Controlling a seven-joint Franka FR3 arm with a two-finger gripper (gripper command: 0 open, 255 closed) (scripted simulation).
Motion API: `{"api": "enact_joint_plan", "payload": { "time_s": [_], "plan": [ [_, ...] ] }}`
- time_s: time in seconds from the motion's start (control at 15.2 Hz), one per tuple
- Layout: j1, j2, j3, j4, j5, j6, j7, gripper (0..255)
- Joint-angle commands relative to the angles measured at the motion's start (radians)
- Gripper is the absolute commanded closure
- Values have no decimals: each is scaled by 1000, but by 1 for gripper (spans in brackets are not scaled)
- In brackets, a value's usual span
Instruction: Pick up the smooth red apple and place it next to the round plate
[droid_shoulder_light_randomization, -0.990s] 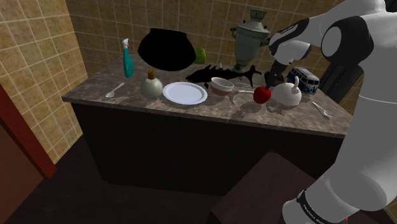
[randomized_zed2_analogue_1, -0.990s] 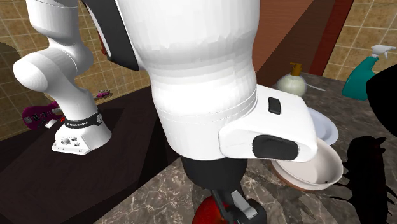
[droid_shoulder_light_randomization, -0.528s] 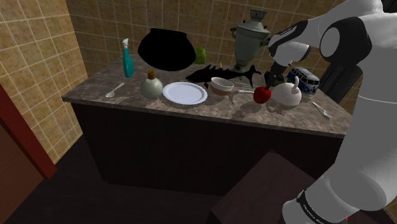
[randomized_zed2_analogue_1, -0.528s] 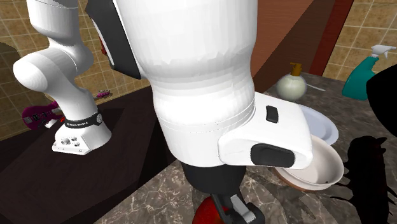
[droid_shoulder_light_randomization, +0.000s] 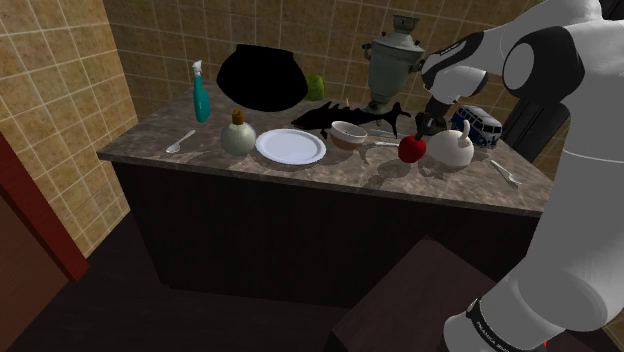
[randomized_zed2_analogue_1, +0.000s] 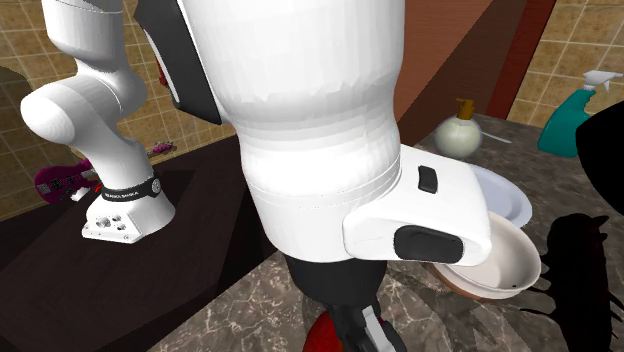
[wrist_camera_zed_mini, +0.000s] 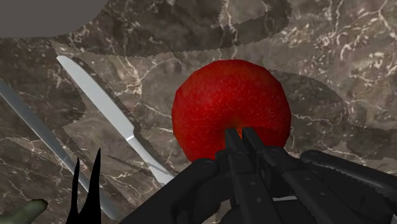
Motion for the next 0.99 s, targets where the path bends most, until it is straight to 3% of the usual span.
{"api": "enact_joint_plan", "payload": {
  "time_s": [0.0,0.92],
  "plan": [
    [0,0,0,0,0,0,0,255],
    [13,-54,-25,83,-58,-119,49,255]
  ]
}}
